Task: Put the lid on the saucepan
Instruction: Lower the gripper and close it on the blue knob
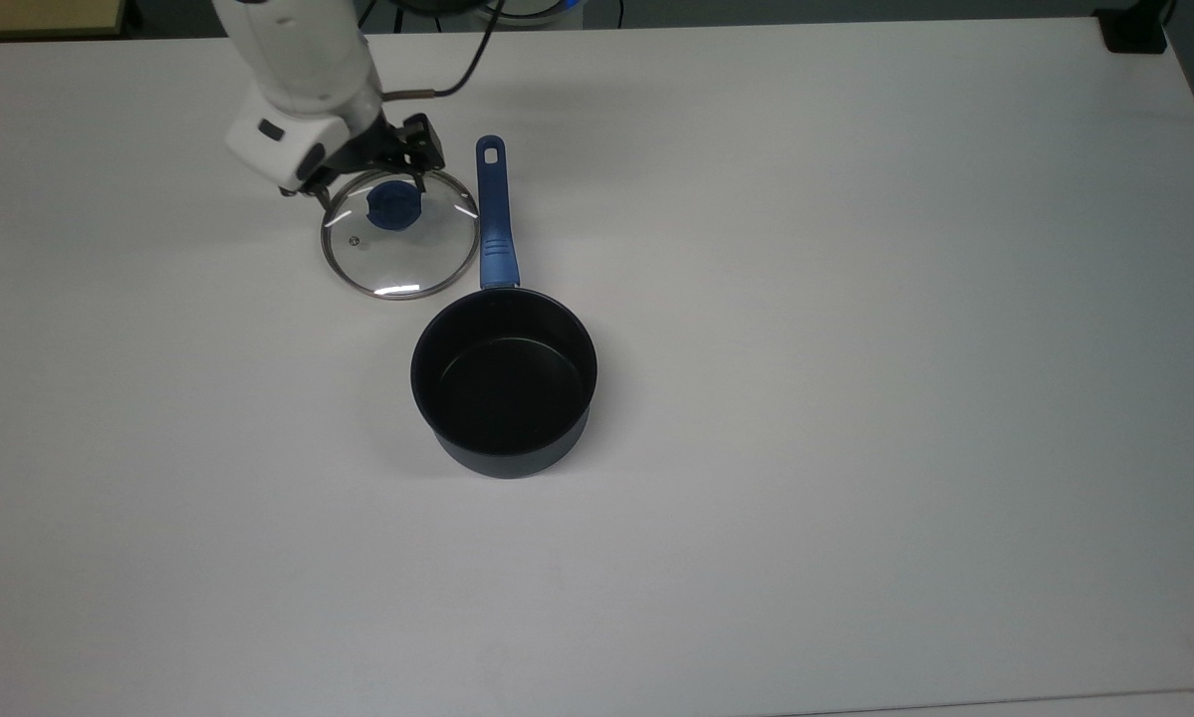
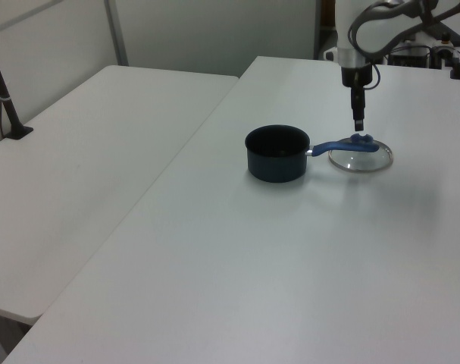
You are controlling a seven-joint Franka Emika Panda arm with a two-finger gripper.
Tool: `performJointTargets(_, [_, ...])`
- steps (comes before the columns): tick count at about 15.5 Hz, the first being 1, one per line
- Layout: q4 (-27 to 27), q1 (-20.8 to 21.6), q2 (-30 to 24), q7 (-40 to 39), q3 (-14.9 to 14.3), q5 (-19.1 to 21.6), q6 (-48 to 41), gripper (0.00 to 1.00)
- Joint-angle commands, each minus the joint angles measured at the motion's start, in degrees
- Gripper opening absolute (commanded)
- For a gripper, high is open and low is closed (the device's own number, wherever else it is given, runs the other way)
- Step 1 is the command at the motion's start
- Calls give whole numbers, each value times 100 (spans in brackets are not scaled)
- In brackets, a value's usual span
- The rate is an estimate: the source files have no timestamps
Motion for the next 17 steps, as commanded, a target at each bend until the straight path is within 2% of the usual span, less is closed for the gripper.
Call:
performJointTargets(1, [-362,123,-128,-262,-64,-94,332,97])
performJointTargets(5, [-397,105,3,-650,-73,-94,341,90])
performJointTargets(10, [-432,123,153,-650,-73,-103,605,87])
performJointTargets(17, [-424,114,136,-650,-73,-138,552,75])
